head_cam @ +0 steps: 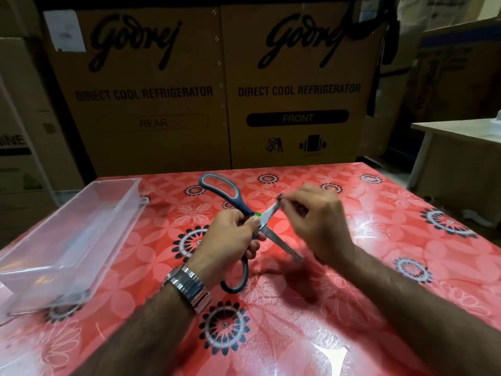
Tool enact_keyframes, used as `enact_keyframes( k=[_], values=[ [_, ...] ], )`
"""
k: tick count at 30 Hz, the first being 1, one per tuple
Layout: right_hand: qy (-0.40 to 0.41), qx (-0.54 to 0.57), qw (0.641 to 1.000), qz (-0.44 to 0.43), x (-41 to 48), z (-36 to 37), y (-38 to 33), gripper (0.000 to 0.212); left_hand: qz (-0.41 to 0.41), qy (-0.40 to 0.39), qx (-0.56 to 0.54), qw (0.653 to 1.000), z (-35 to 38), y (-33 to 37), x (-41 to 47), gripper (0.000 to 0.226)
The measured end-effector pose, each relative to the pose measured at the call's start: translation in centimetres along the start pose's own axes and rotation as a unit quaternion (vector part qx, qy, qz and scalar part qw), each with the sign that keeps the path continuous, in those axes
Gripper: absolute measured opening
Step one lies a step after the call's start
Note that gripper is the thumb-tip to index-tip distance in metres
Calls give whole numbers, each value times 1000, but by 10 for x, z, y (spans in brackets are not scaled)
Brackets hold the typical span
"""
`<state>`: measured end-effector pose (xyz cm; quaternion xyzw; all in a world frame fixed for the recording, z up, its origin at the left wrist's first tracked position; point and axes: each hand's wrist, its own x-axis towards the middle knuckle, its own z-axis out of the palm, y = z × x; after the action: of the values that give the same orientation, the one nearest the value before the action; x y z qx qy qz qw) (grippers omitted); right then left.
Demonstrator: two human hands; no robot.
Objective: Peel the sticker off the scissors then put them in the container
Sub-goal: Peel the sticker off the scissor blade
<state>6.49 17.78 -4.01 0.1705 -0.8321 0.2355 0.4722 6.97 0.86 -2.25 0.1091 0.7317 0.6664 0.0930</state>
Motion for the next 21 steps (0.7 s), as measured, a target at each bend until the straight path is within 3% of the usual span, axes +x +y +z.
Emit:
enact_keyframes(
  k=[3,9,14,19,21],
  values=[
    [-39,-1,998,-52,-9,1,-18,9,9,-10,-3,1000,-1,1,-2,19],
    [23,-19,999,38,7,-1,32,9,-1,1,17,1000,-2,-1,0,21],
    [-13,-7,999,-51,-9,3,-4,8,1,0,11,1000,-4,0,-1,21],
    [25,-14,998,48,10,6,36,5,-7,-2,17,1000,-6,-1,0,19],
    [37,-7,999,39,7,2,30,5,-9,-1,22,1000,-4,-2,1,19]
  ],
)
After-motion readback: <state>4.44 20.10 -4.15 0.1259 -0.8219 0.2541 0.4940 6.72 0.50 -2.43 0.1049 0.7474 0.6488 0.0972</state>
